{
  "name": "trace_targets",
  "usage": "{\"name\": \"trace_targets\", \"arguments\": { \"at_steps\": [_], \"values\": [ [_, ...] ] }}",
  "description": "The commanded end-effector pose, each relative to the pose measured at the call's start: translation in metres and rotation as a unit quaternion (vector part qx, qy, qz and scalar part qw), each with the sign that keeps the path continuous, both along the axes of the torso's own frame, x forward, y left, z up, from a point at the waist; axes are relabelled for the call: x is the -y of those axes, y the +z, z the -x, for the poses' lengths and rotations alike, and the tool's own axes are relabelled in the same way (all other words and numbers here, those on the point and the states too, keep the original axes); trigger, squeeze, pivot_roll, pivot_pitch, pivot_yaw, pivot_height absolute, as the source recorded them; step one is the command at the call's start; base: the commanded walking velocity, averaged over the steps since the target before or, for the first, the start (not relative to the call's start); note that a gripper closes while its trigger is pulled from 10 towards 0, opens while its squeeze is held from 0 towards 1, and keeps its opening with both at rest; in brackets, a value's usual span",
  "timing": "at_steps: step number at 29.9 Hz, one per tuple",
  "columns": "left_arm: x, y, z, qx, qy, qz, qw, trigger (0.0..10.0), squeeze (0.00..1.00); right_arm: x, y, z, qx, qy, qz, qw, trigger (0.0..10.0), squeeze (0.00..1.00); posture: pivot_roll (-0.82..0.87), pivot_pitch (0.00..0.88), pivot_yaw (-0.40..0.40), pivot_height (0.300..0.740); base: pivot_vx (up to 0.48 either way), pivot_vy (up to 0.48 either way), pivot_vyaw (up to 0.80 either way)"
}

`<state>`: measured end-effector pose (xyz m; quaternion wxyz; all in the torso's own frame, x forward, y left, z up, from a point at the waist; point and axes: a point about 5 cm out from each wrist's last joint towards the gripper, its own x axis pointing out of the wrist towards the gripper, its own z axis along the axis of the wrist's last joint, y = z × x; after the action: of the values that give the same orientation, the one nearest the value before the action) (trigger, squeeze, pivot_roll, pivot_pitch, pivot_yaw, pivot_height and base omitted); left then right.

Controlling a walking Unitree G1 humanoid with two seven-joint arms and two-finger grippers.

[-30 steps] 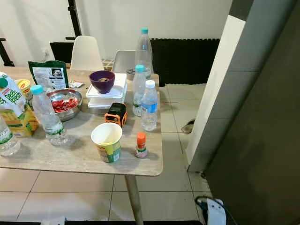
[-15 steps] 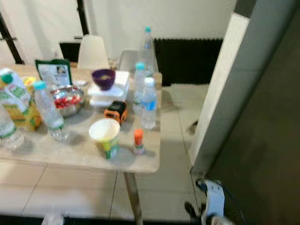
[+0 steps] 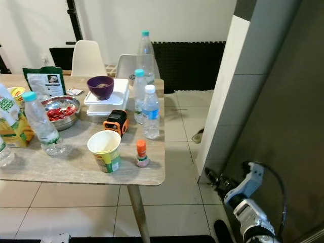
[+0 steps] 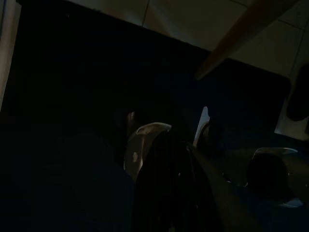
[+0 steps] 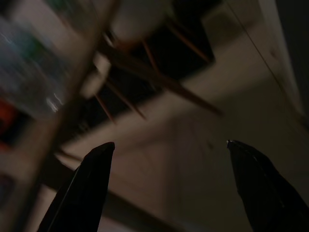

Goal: Restocking fridge

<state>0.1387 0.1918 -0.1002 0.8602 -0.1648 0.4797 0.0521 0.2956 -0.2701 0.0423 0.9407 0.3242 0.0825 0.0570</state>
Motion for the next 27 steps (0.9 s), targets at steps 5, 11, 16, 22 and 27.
{"name": "trace_targets", "arguments": {
  "at_steps": [5, 11, 16, 22, 27],
  "values": [
    [-0.003, -0.001, 0.003, -0.002, 0.004, -0.003, 1.000, 10.0, 0.00, 0.011, 0.038, -0.013, 0.136, 0.024, -0.079, 0.987, 10.0, 1.00, 0.01, 0.000, 0.004, 0.740, 0.000, 0.000, 0.00],
    [-0.003, -0.001, 0.003, -0.001, 0.005, -0.002, 1.000, 10.0, 0.00, 0.002, 0.060, -0.016, 0.223, 0.132, -0.102, 0.960, 10.0, 1.00, 0.01, 0.000, 0.004, 0.740, 0.000, 0.000, 0.00],
    [-0.006, 0.000, 0.001, 0.005, 0.022, -0.004, 1.000, 10.0, 0.00, -0.003, 0.068, -0.016, 0.249, 0.179, -0.105, 0.946, 10.0, 0.00, 0.01, 0.000, 0.004, 0.740, 0.000, 0.000, 0.00],
    [-0.020, 0.002, 0.003, 0.008, 0.063, -0.020, 0.998, 10.0, 0.00, -0.015, 0.074, -0.014, 0.270, 0.254, -0.122, 0.921, 10.0, 0.00, 0.02, 0.000, -0.004, 0.740, 0.000, 0.000, 0.00],
    [-0.023, 0.002, 0.004, 0.007, 0.067, -0.027, 0.997, 10.0, 0.00, -0.035, 0.071, -0.012, 0.251, 0.338, -0.096, 0.902, 10.0, 0.00, 0.01, 0.000, -0.003, 0.740, 0.000, 0.000, 0.00]
  ]
}}
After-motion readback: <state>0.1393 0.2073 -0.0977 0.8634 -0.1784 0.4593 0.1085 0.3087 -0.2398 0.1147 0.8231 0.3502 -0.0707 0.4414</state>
